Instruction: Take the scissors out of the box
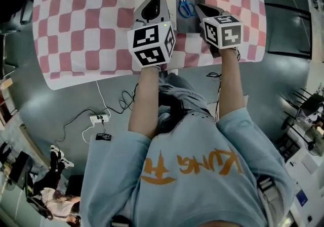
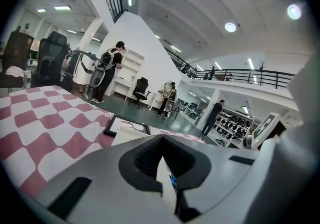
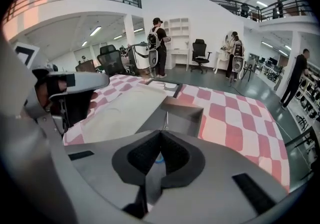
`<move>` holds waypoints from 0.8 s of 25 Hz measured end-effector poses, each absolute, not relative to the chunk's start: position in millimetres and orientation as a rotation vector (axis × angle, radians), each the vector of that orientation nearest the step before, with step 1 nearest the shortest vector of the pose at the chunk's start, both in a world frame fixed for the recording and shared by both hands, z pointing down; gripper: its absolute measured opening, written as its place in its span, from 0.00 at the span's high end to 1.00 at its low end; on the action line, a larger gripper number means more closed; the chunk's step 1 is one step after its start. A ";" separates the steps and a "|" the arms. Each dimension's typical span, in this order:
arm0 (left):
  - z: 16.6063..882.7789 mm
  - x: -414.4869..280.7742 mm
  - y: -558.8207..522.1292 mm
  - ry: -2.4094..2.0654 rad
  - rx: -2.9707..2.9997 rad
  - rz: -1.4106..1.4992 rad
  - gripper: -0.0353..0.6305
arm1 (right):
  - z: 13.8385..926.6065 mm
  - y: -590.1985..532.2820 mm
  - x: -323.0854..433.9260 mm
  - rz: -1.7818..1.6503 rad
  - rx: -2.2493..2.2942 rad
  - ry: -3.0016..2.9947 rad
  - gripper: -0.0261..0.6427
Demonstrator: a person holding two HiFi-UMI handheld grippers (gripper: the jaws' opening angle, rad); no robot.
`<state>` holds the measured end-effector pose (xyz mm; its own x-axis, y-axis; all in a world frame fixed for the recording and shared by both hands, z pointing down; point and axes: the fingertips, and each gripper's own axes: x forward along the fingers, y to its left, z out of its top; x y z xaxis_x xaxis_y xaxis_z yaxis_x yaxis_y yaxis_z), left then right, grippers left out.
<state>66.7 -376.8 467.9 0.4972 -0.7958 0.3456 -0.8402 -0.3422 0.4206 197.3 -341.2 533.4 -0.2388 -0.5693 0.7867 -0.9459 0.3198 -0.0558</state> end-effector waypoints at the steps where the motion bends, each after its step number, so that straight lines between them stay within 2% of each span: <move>1: 468.0 67.2 -379.8 -1.338 2.196 0.106 0.92 | 537.4 -342.8 195.4 0.715 1.317 -1.905 0.96; 3: 467.5 69.2 -385.3 -1.336 2.213 0.116 0.92 | 545.0 -345.5 192.7 0.710 1.287 -1.883 0.96; 6: 467.4 67.8 -393.3 -1.343 2.233 0.126 0.92 | 556.8 -348.2 186.5 0.729 1.245 -1.861 0.89; 13: 469.7 55.2 -407.8 -1.369 2.230 0.130 0.92 | 578.6 -351.0 181.7 0.725 1.171 -1.730 0.81; 20: 474.9 43.3 -416.8 -1.374 2.206 0.125 0.92 | 599.1 -352.5 186.2 0.735 1.119 -1.619 0.79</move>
